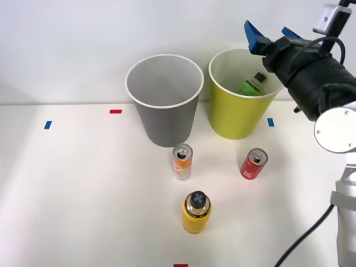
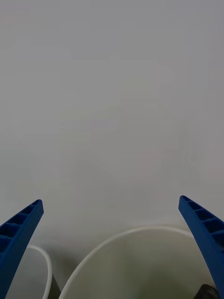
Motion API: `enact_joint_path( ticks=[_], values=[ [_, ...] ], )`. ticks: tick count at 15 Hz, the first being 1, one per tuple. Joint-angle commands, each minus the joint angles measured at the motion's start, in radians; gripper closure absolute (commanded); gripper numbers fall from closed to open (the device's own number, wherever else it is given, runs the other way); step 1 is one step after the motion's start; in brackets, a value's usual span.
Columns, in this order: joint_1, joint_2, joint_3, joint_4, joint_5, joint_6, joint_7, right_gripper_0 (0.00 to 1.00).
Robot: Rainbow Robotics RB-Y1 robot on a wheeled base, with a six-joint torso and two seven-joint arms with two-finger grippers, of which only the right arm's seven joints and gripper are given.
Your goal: Put cans in the gray bin, plastic bottles in the light green bin
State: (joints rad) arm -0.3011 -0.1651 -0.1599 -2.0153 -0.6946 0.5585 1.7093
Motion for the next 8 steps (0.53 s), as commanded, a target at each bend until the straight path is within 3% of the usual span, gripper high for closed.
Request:
enact_joint_path(
  ticks=[1,8],
  values=[
    [0.123,-0.005,0.002,-0.106,-0.036,-0.005,0.012,0.0],
    [0.424,0.041,0.006,-0.269,-0.034,-0.069,0.056,0.0]
  ],
)
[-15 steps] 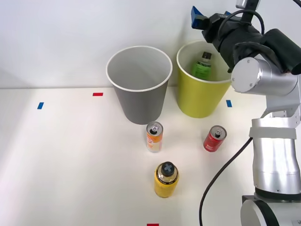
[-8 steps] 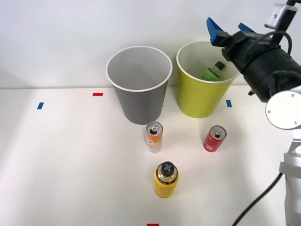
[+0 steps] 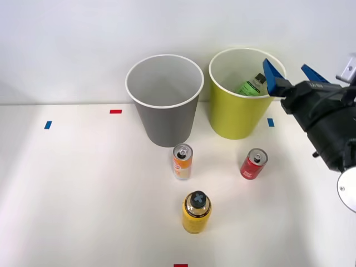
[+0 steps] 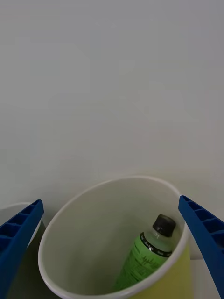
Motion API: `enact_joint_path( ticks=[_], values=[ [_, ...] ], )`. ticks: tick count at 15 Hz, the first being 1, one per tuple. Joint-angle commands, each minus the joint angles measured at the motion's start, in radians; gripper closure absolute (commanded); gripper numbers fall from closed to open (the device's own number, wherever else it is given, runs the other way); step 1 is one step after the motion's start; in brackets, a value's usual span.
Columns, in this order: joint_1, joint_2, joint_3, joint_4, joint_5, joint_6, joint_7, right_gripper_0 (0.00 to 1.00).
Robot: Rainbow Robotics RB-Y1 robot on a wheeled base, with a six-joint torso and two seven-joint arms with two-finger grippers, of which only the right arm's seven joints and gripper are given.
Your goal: Put cans in the gray bin, plastic bottles in the light green bin
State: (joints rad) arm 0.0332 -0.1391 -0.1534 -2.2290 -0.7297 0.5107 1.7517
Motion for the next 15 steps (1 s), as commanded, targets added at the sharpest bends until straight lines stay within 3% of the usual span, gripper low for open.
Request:
enact_joint_path(
  ticks=[1,4,15],
  values=[
    [0.148,0.015,0.002,-0.089,0.001,-0.035,0.015,0.0],
    [0.267,0.015,0.003,-0.141,-0.008,-0.041,0.025,0.0],
    [0.527,0.041,0.0,-0.143,-0.016,-0.124,0.038,0.0]
  ],
)
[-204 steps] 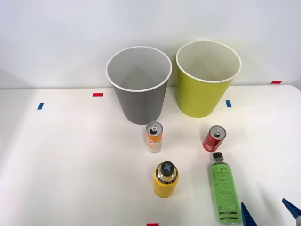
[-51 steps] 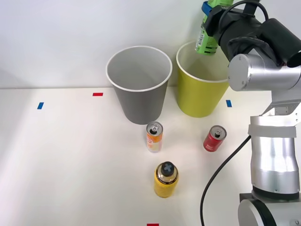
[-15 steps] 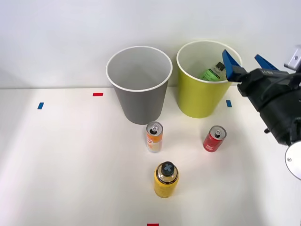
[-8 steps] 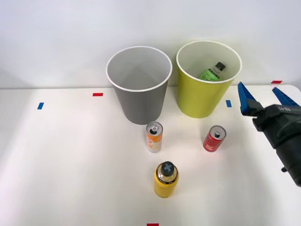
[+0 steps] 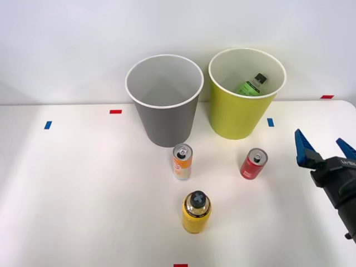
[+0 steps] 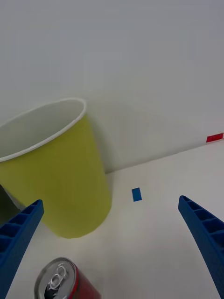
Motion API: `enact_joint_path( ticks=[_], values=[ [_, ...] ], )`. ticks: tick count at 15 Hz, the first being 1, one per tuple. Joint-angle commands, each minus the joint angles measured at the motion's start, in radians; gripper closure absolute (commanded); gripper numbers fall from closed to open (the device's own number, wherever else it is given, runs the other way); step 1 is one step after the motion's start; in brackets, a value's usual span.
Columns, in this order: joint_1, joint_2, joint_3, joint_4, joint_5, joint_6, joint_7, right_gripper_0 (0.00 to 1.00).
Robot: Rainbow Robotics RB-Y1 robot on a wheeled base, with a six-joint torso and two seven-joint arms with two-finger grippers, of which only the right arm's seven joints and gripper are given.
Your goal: Put cans in the gray bin, plastic bottles in the light green bin
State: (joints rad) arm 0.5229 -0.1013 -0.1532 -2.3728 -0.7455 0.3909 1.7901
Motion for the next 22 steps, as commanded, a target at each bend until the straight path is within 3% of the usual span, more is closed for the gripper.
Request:
enact_joint_path(
  ticks=[1,3,12,18,22],
  values=[
    [0.063,0.009,-0.002,0.001,0.0,-0.004,0.0,0.0],
    [0.094,0.023,-0.002,0.001,0.011,-0.004,0.006,0.0],
    [0.12,0.119,0.063,0.001,0.525,-0.012,-0.009,0.0],
    [0.235,0.119,0.173,0.021,0.787,-0.204,-0.344,0.0],
    [0.227,0.119,0.181,0.213,0.914,-0.492,-0.497,0.0]
  ],
)
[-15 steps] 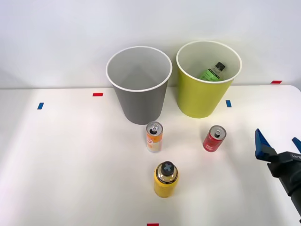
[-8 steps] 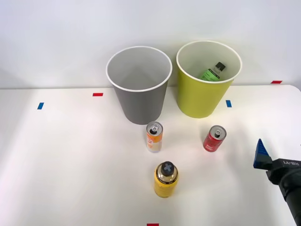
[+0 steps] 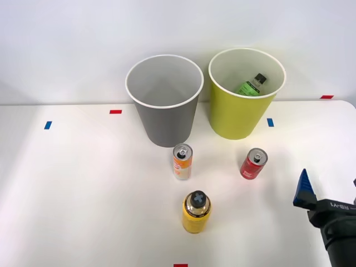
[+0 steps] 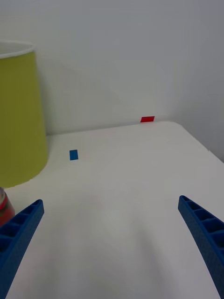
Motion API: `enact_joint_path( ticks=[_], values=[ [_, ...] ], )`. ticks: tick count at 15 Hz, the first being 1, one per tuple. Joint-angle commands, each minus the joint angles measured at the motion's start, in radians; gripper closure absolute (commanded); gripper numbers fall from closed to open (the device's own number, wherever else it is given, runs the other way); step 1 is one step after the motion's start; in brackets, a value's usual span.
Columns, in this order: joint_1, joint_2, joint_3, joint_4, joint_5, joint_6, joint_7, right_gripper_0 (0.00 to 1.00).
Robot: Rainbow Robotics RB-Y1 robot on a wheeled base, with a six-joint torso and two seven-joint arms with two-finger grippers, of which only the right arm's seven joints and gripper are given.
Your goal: Put cans in the gray bin, plastic bottles in the light green bin
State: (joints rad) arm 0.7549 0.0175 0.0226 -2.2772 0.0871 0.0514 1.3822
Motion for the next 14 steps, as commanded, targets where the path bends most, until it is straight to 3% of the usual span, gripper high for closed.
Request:
enact_joint_path(
  ticks=[1,8,14],
  values=[
    [0.0,0.0,0.005,0.142,0.091,-0.188,-0.084,0.0],
    [0.075,0.0,0.005,0.334,0.103,-0.547,-0.052,0.0],
    [0.189,-0.005,0.014,0.347,0.092,-0.685,0.005,0.0]
  ],
)
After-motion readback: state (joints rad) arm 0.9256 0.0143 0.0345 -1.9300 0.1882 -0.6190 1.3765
